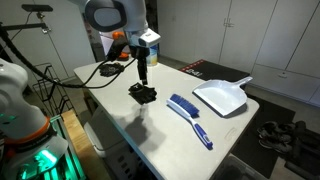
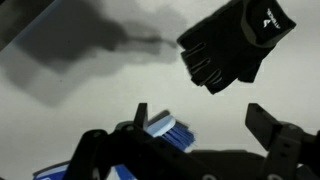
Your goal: Put the cleaning brush on the glove to the right
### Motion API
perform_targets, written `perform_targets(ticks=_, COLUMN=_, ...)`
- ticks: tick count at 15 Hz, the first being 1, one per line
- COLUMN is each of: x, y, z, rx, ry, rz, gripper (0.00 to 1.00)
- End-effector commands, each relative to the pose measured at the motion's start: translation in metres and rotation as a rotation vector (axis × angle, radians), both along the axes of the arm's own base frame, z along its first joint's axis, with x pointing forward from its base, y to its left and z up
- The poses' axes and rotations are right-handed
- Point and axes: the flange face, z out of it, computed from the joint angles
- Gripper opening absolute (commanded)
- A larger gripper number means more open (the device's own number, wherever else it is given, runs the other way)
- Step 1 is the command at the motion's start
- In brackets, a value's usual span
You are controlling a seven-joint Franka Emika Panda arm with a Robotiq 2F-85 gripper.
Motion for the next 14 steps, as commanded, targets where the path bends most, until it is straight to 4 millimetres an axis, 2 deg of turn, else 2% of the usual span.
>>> perform_targets(ticks=1, x=0.020, y=-0.037, z=-0.017, rx=-0.008, ry=0.018, rz=-0.200, gripper=1.00)
perform_targets(ticks=7, x=0.050, y=-0.084, z=-0.055, rx=-0.027, ry=0.040, rz=-0.490, gripper=1.00)
perform_targets(ticks=11, x=0.069, y=-0.109, z=-0.085, rx=-0.061, ry=0.029, rz=-0.593, gripper=1.00)
perform_targets(ticks=14, x=0.079, y=-0.121, z=-0.101, rx=-0.066, ry=0.034, rz=-0.600, gripper=1.00)
